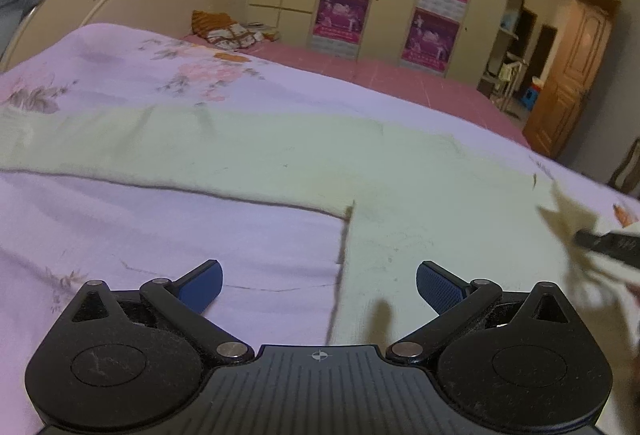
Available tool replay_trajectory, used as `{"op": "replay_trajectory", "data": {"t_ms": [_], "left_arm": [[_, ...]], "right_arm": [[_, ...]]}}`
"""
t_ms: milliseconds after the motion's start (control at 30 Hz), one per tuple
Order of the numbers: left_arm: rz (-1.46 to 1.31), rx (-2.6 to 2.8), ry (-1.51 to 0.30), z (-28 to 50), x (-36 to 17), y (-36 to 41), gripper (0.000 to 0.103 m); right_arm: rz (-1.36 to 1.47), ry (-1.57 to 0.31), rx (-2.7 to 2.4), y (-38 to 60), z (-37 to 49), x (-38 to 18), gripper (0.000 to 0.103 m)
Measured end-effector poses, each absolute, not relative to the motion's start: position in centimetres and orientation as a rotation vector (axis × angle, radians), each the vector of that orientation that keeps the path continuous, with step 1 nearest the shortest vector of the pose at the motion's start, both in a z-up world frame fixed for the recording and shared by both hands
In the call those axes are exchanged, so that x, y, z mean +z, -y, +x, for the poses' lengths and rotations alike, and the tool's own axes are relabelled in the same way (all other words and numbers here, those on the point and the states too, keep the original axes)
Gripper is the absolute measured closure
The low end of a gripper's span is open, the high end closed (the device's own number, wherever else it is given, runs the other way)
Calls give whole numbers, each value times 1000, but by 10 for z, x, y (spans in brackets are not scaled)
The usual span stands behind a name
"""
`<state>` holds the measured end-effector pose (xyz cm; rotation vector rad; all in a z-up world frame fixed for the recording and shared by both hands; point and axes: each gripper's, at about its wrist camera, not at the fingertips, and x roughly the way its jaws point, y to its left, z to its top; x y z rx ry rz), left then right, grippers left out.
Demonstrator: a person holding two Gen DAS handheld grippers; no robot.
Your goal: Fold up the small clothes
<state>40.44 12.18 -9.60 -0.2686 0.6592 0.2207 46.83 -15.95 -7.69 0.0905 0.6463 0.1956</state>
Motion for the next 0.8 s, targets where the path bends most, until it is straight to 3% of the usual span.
{"op": "replay_trajectory", "data": {"t_ms": [67,200,233,267,300,600,633,700,733,800], "left_arm": [[-309,202,-657,409,-96,-126,0],[-361,121,-645,432,-95,-117,1],[-363,91,-644,440,-96,-110,15],[-377,52,-655,453,-97,-102,40],[-400,14,-673,465,-100,-94,45],[-499,-214,-764,570,-135,4,49],[-486,-212,-763,577,-138,12,56],[-463,-218,-772,590,-140,24,89],[-469,-228,-782,596,-141,26,100],[-470,-232,-765,600,-141,27,100]], "right_arm": [[73,-656,242,139,467,-82,98],[-23,-668,291,116,464,-86,83],[-12,-653,295,118,458,-81,84],[7,-634,293,125,454,-76,84],[12,-625,282,133,451,-74,84],[126,-632,116,227,414,-69,82],[134,-633,103,235,414,-72,82],[154,-637,75,249,408,-74,82],[166,-639,64,255,405,-75,82],[192,-642,47,262,404,-77,81]]}}
